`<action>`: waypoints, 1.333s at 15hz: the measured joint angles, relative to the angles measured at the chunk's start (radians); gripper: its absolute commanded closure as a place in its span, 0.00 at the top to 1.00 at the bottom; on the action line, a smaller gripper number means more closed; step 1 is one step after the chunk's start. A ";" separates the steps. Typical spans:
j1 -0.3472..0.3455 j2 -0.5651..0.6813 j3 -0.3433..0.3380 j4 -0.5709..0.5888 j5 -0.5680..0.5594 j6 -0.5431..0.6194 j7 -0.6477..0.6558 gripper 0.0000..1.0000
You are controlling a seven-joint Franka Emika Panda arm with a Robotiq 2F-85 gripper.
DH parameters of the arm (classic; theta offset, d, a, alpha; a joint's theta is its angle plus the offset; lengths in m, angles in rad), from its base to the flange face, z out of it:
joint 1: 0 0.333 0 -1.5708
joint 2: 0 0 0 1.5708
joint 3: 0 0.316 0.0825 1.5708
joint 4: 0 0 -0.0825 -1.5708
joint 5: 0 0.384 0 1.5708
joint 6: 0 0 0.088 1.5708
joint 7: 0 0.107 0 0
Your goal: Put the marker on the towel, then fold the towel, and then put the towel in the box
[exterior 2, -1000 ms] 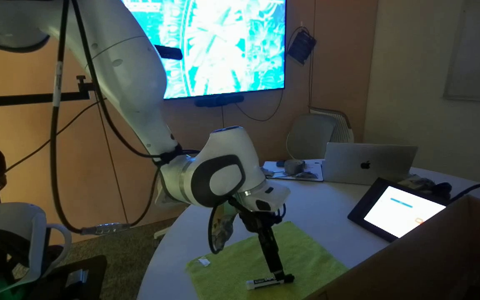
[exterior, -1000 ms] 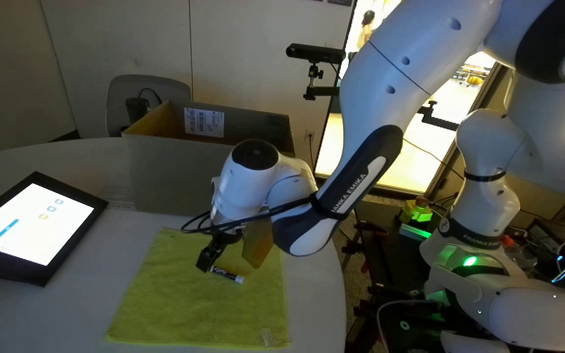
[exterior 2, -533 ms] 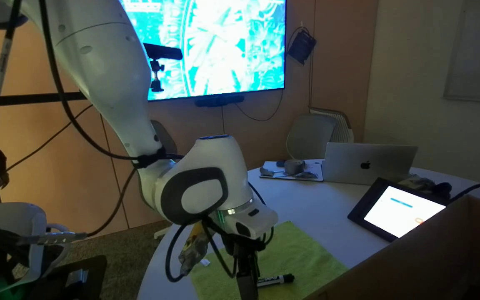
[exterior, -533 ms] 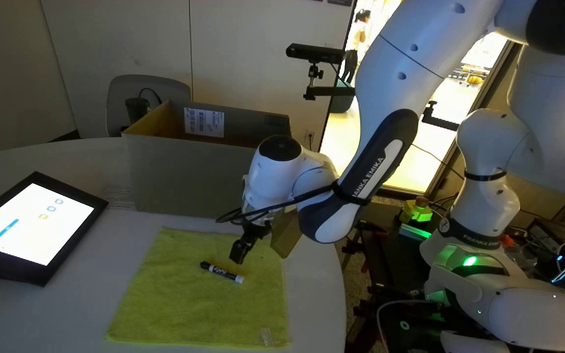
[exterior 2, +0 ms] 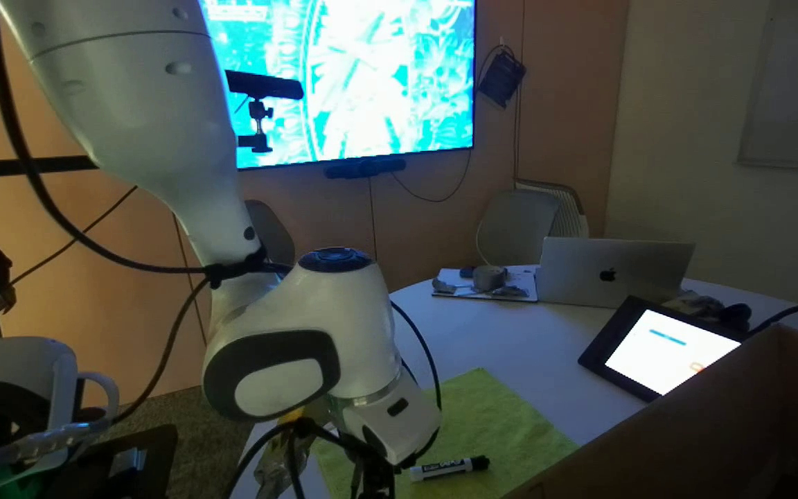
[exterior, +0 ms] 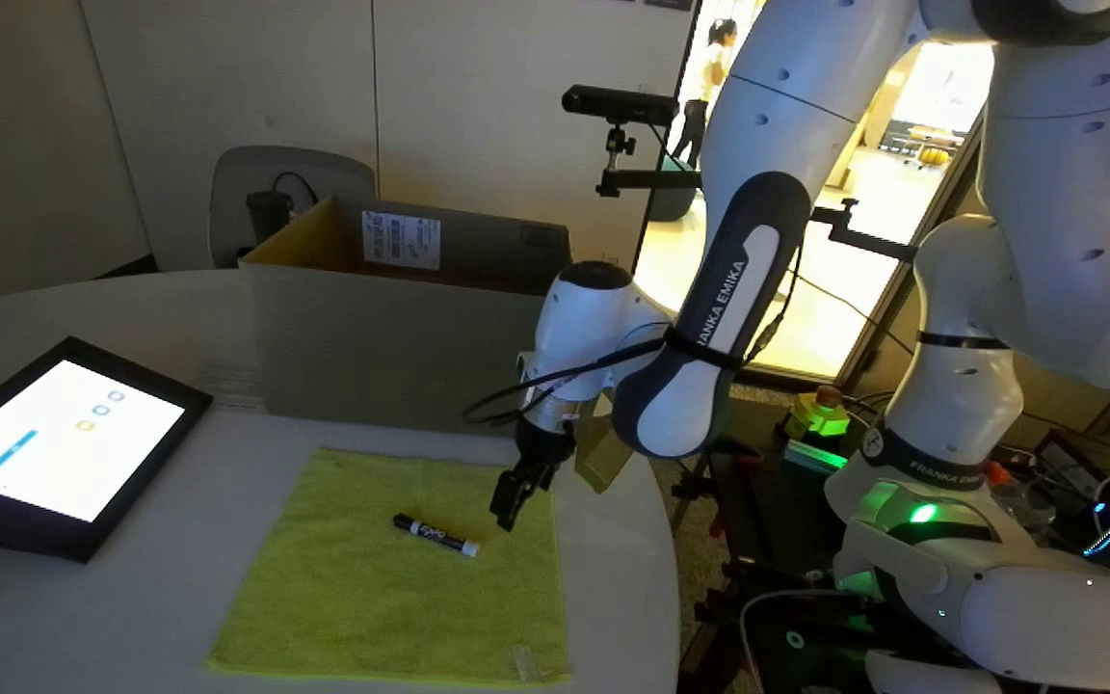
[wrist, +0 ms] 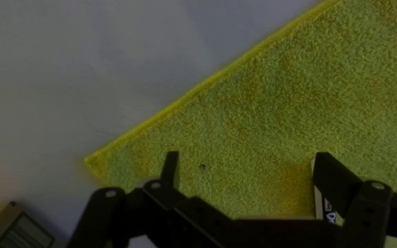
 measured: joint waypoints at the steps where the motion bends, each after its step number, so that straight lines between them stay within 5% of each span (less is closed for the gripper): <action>1: -0.045 0.000 0.033 -0.007 0.023 0.006 -0.027 1.00; 7: -0.164 0.000 0.101 -0.026 0.074 0.020 -0.102 1.00; 20: -0.081 0.084 -0.018 -0.035 0.075 0.019 -0.095 1.00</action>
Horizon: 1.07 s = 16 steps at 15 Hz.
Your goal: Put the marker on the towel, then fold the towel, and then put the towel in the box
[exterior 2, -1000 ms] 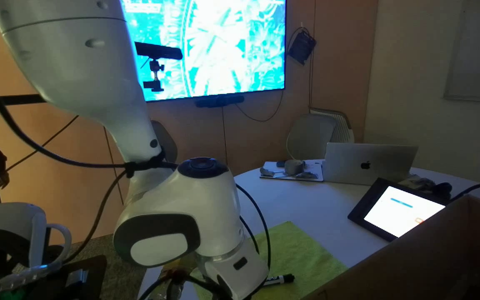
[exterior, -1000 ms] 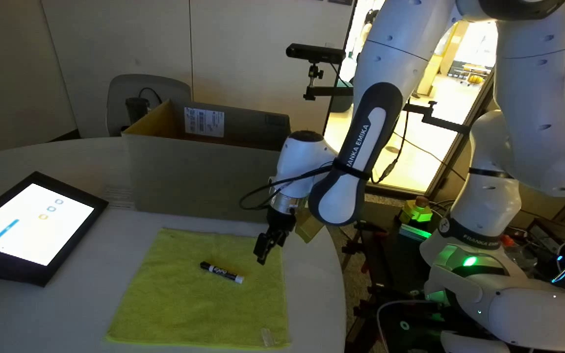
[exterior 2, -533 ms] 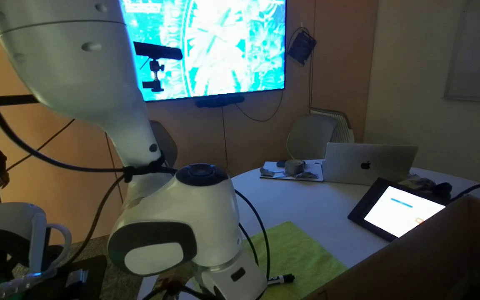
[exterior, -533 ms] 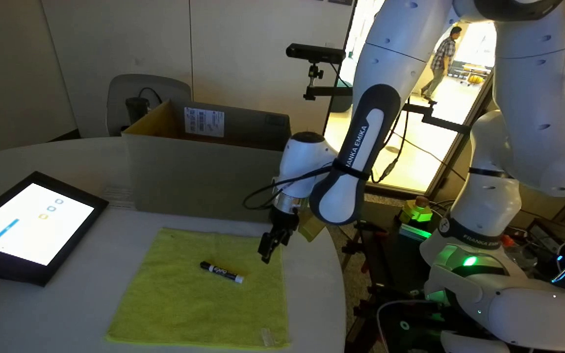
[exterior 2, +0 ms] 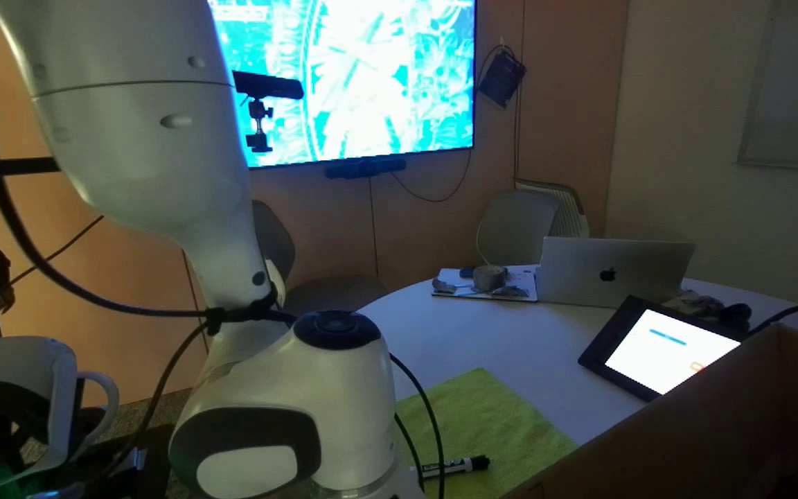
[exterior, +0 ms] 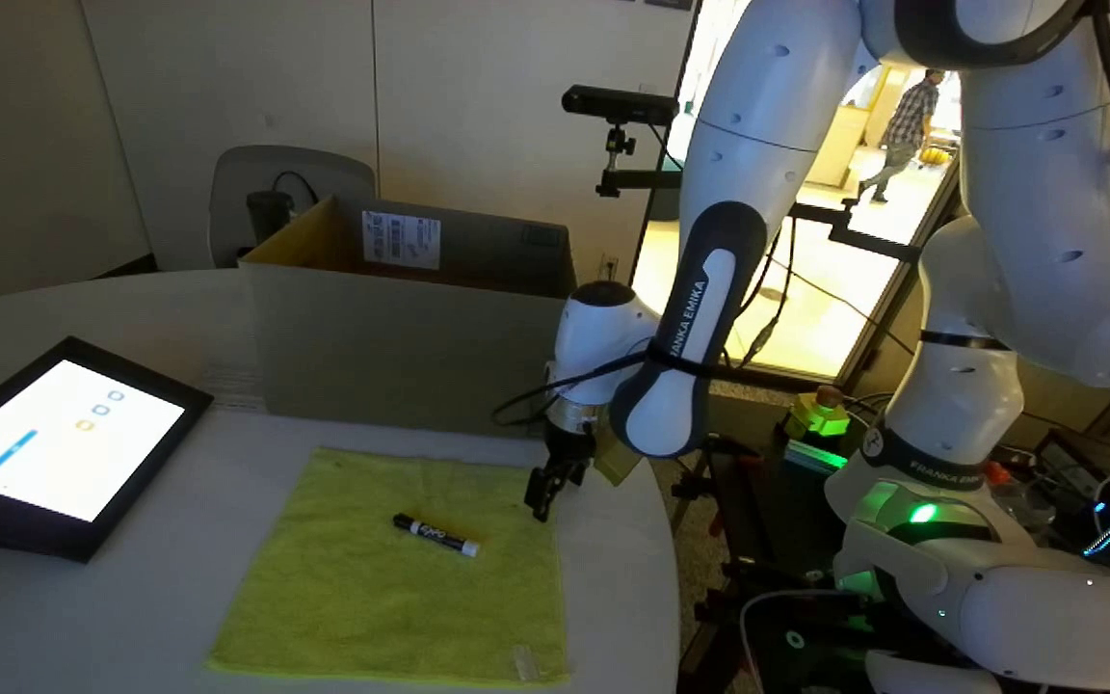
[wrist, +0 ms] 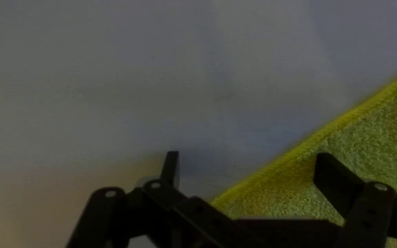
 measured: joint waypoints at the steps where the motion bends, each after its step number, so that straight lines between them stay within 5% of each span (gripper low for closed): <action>1: 0.003 0.006 -0.002 0.004 0.001 0.000 0.001 1.00; 7: -0.009 0.008 0.009 0.014 0.018 0.008 0.003 1.00; 16: -0.128 0.004 0.069 0.054 0.037 0.041 -0.003 1.00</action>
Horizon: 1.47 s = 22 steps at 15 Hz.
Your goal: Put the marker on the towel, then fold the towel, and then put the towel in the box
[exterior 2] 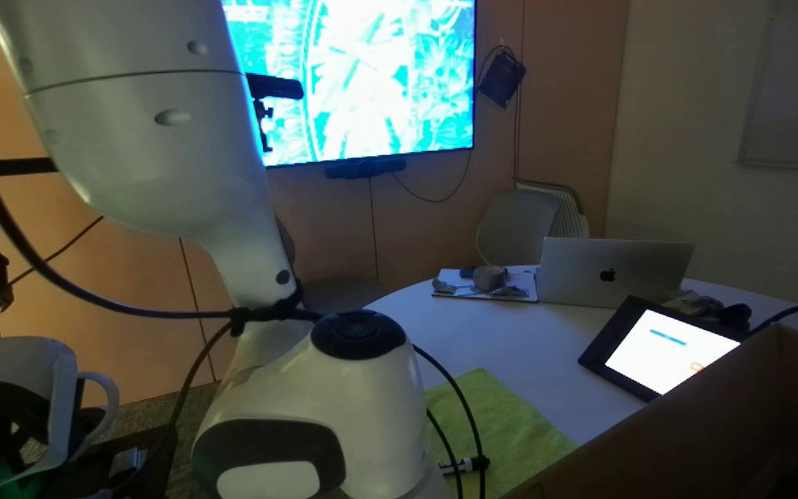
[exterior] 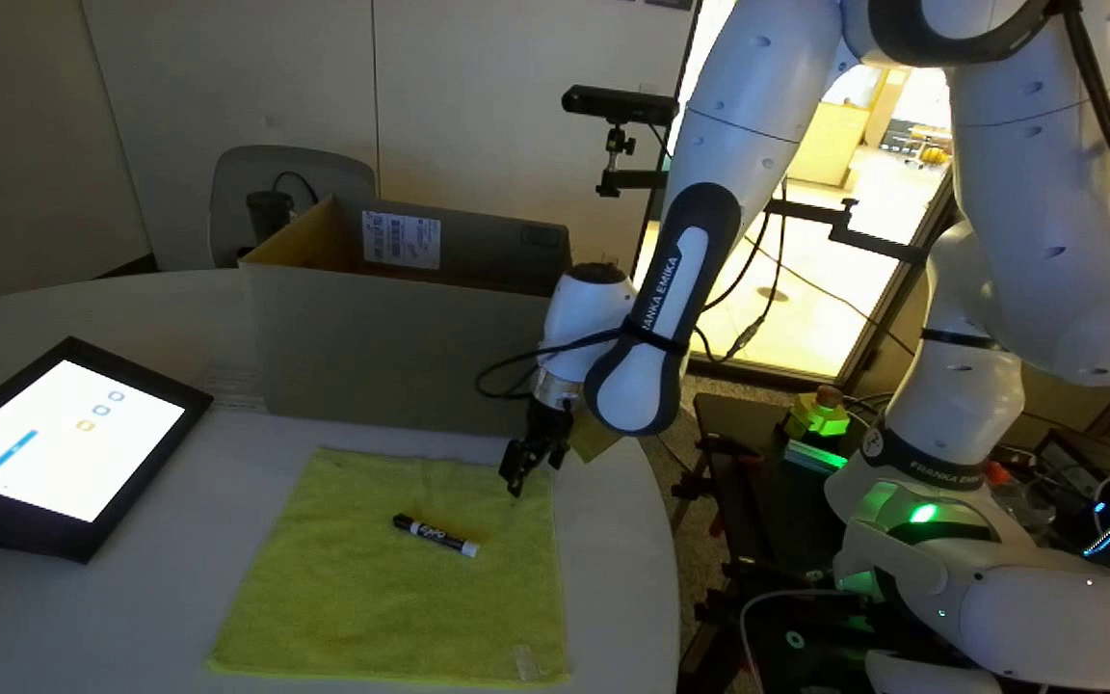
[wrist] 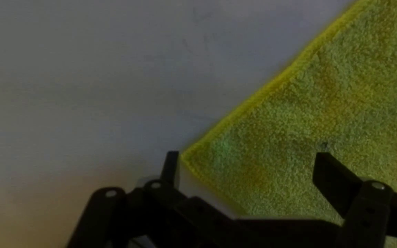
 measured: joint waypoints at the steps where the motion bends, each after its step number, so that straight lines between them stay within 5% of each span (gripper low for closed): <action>1: -0.015 0.003 0.013 0.006 0.000 0.000 -0.002 1.00; 9: -0.087 0.068 0.076 0.063 0.001 -0.008 -0.015 1.00; 10: -0.087 0.072 0.076 0.067 0.001 -0.010 -0.015 0.75; 12: -0.086 0.075 0.076 0.072 0.001 -0.012 -0.016 0.66; 17: -0.083 0.075 0.077 0.083 0.001 -0.013 -0.016 0.23; 22: -0.082 0.075 0.091 0.094 0.001 -0.018 -0.023 0.08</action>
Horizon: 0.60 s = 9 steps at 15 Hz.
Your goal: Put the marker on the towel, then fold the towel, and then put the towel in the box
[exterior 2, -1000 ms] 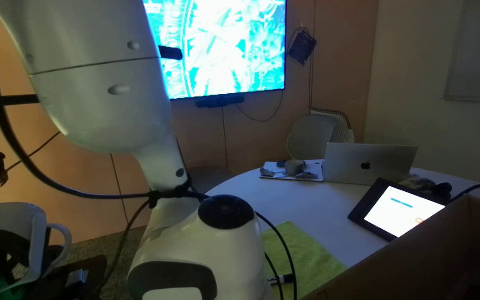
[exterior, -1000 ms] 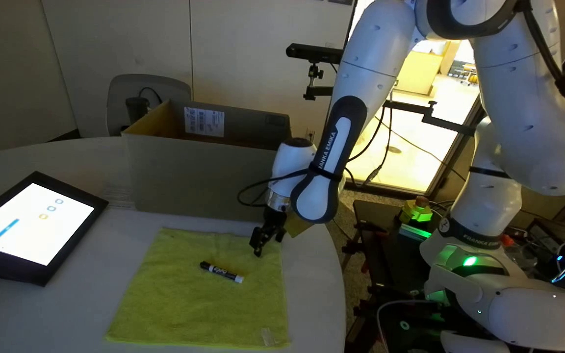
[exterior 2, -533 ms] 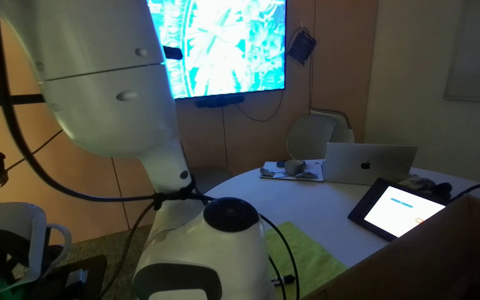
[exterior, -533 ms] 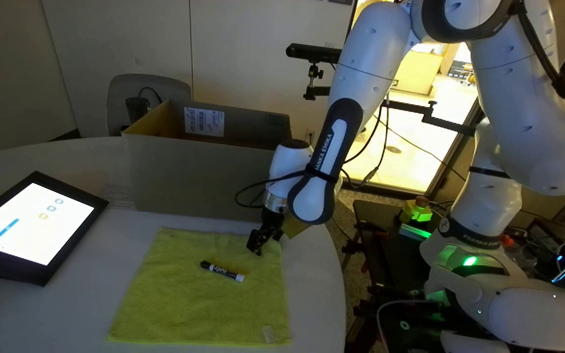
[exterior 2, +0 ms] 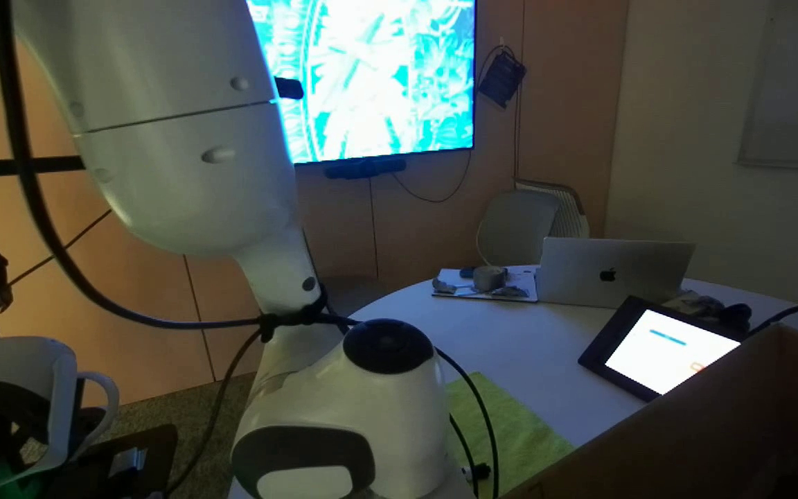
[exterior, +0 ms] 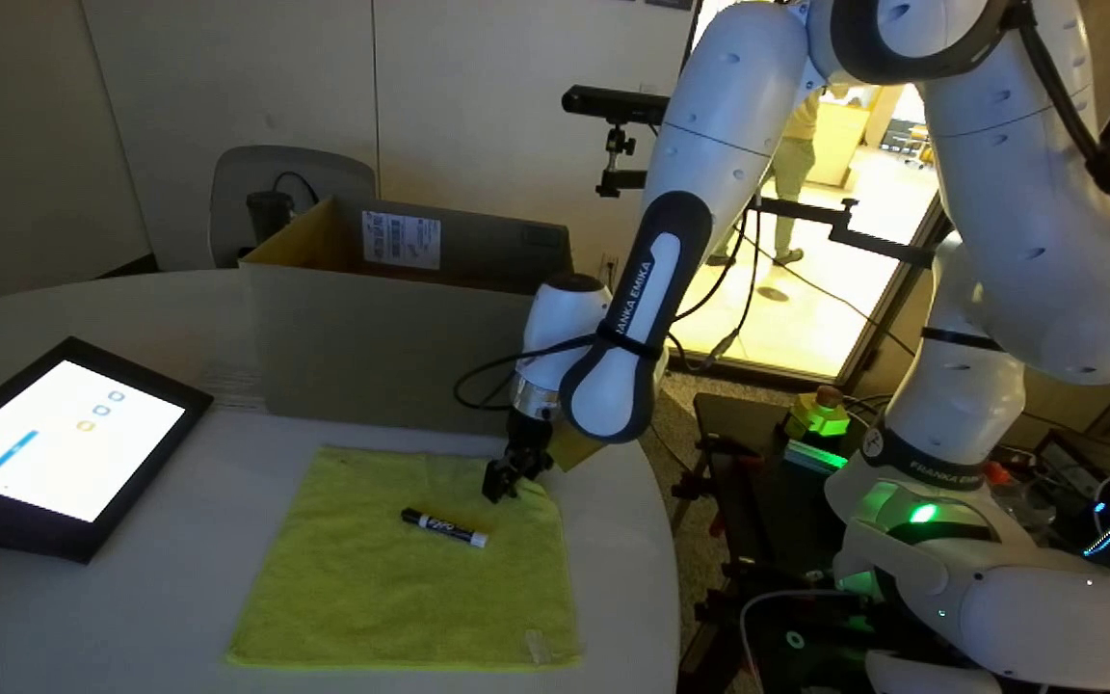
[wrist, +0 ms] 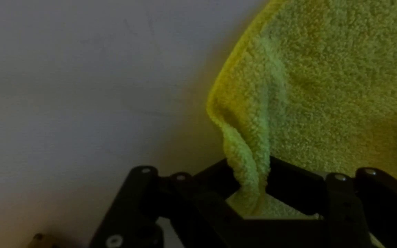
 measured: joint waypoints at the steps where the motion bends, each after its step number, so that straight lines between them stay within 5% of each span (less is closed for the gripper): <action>1: 0.000 0.000 0.004 0.002 0.000 -0.004 -0.003 0.09; 9: -0.035 -0.020 0.071 0.013 0.000 -0.063 -0.111 0.07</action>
